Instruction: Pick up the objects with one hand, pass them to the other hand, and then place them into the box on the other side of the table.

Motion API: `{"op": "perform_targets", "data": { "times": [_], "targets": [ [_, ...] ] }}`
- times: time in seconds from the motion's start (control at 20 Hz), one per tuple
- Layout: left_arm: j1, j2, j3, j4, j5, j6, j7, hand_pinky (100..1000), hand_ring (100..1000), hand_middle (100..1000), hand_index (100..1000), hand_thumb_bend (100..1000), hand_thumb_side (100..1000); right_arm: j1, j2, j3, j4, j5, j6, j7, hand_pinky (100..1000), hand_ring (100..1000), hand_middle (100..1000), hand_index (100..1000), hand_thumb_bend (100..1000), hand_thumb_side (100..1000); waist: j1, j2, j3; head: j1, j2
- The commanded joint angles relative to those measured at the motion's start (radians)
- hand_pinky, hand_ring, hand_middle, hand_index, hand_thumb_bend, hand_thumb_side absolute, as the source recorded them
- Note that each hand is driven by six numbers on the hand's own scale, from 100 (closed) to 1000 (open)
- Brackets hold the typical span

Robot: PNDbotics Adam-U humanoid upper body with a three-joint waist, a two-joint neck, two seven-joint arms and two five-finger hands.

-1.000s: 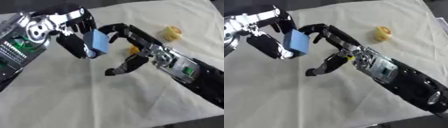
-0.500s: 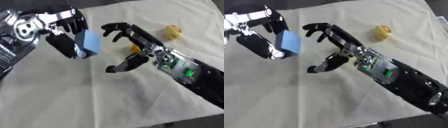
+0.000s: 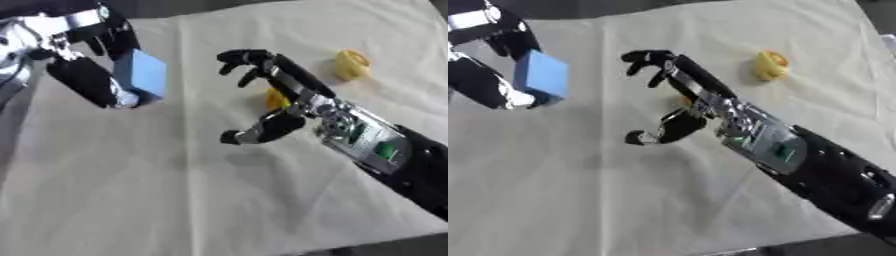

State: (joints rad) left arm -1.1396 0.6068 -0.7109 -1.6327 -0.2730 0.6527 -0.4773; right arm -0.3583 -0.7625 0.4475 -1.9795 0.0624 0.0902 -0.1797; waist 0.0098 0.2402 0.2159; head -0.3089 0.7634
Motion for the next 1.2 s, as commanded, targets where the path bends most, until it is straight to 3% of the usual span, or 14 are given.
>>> {"op": "perform_targets", "data": {
  "times": [0.05, 0.2, 0.35, 0.65, 0.95, 1.2],
  "targets": [
    [0.017, 0.093, 0.073, 0.025, -0.037, 0.0, 0.034, 758, 654, 514, 594, 409, 100, 0.002, -0.031, -0.018, -0.021, -0.007, 0.008, -0.015, 670, 880, 716, 849, 651, 100, -0.003, -0.025, -0.002, 0.037, -0.008],
    [0.063, 0.154, 0.121, 0.067, -0.069, -0.015, 0.072, 760, 655, 513, 592, 421, 100, 0.005, -0.027, -0.021, -0.021, -0.035, 0.014, -0.029, 671, 884, 720, 844, 640, 131, -0.007, -0.022, -0.008, 0.084, -0.018],
    [0.103, 0.2, 0.173, 0.108, -0.092, -0.031, 0.113, 761, 656, 510, 591, 417, 100, 0.007, -0.029, -0.027, -0.021, -0.05, -0.001, -0.042, 676, 889, 727, 851, 605, 101, -0.015, -0.021, -0.013, 0.131, -0.029],
    [0.156, 0.249, 0.249, 0.182, -0.119, -0.048, 0.187, 759, 657, 507, 591, 402, 100, 0.023, -0.025, -0.041, -0.021, -0.068, -0.035, -0.061, 666, 882, 716, 835, 603, 100, -0.039, -0.014, -0.022, 0.201, -0.047],
    [0.169, 0.244, 0.297, 0.287, -0.132, -0.05, 0.255, 757, 661, 507, 591, 384, 100, 0.027, -0.005, -0.054, -0.021, -0.073, -0.056, -0.108, 656, 879, 700, 824, 602, 100, -0.061, -0.003, -0.027, 0.269, -0.07],
    [0.162, 0.216, 0.323, 0.385, -0.165, -0.048, 0.311, 759, 665, 513, 595, 391, 100, 0.021, 0.018, -0.067, -0.021, -0.077, -0.081, -0.134, 652, 878, 701, 826, 602, 100, -0.078, 0.008, -0.03, 0.289, -0.088]
  ]
}}
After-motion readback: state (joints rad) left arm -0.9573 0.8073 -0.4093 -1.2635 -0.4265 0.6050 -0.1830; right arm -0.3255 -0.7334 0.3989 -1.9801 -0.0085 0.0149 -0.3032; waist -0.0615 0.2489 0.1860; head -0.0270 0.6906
